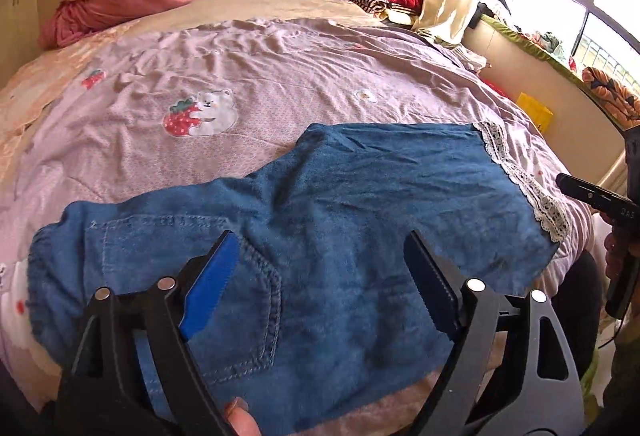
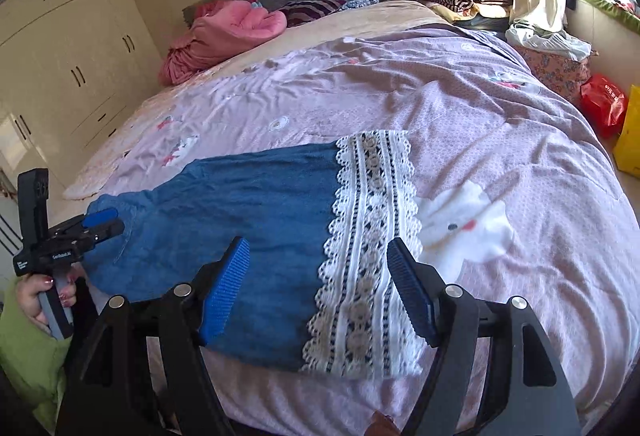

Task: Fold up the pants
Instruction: 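Lay the lace cuff down with the right gripper and open both grippers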

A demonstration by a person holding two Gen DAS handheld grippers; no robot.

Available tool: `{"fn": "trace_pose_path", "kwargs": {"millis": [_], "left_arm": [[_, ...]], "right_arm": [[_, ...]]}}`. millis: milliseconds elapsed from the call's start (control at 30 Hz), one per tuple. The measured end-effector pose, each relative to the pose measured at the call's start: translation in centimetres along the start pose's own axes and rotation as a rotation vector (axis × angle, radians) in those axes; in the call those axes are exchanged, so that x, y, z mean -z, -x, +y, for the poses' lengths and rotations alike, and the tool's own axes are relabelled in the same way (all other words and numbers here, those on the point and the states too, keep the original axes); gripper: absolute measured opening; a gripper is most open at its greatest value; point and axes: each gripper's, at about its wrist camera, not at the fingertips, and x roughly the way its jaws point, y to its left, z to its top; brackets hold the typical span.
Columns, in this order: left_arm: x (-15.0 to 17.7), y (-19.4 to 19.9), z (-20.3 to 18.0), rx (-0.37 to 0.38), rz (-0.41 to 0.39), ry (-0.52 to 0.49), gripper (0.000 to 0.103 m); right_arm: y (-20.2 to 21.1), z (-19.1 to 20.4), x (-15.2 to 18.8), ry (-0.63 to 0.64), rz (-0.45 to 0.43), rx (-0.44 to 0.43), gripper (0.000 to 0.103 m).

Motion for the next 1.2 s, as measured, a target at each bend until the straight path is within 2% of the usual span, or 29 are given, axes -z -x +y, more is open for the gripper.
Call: {"fn": "trace_pose_path", "kwargs": {"millis": [100, 200, 233, 300, 433, 533, 600, 700, 867, 1200], "left_arm": [[1.7, 0.6, 0.8, -0.080, 0.008, 0.000, 0.085], [3.2, 0.3, 2.4, -0.235, 0.044, 0.006, 0.086], [3.6, 0.1, 3.0, -0.260, 0.061, 0.023, 0.086], [4.4, -0.2, 4.0, -0.261, 0.086, 0.043, 0.086], [5.2, -0.8, 5.4, -0.216, 0.079, 0.077, 0.086], [5.3, -1.1, 5.3, -0.213, 0.071, 0.070, 0.088], [5.2, -0.6, 5.1, -0.204, 0.062, 0.073, 0.089], [4.7, 1.0, 4.7, -0.150, 0.051, 0.098, 0.089], [3.4, 3.8, 2.1, -0.049, 0.005, 0.072, 0.091], [-0.6, 5.8, -4.2, 0.042, -0.065, -0.053, 0.093]], "right_arm": [[-0.6, 1.4, 1.6, 0.037, 0.041, 0.006, 0.070], [-1.8, 1.3, 2.9, 0.014, 0.092, 0.049, 0.071], [-2.2, 1.1, 3.3, 0.003, 0.107, 0.068, 0.071], [-2.5, 1.1, 3.7, 0.008, 0.114, 0.086, 0.071], [-3.0, 1.2, 3.8, 0.001, 0.118, 0.107, 0.071], [-2.7, 1.3, 3.9, 0.000, 0.113, 0.111, 0.071], [-1.6, 1.3, 3.7, -0.023, 0.086, 0.087, 0.071], [0.6, 0.9, 3.6, -0.056, 0.040, 0.066, 0.072], [3.3, 0.2, 3.8, -0.066, -0.001, 0.093, 0.076], [5.7, -0.7, 3.7, -0.090, -0.044, 0.101, 0.080]]}}
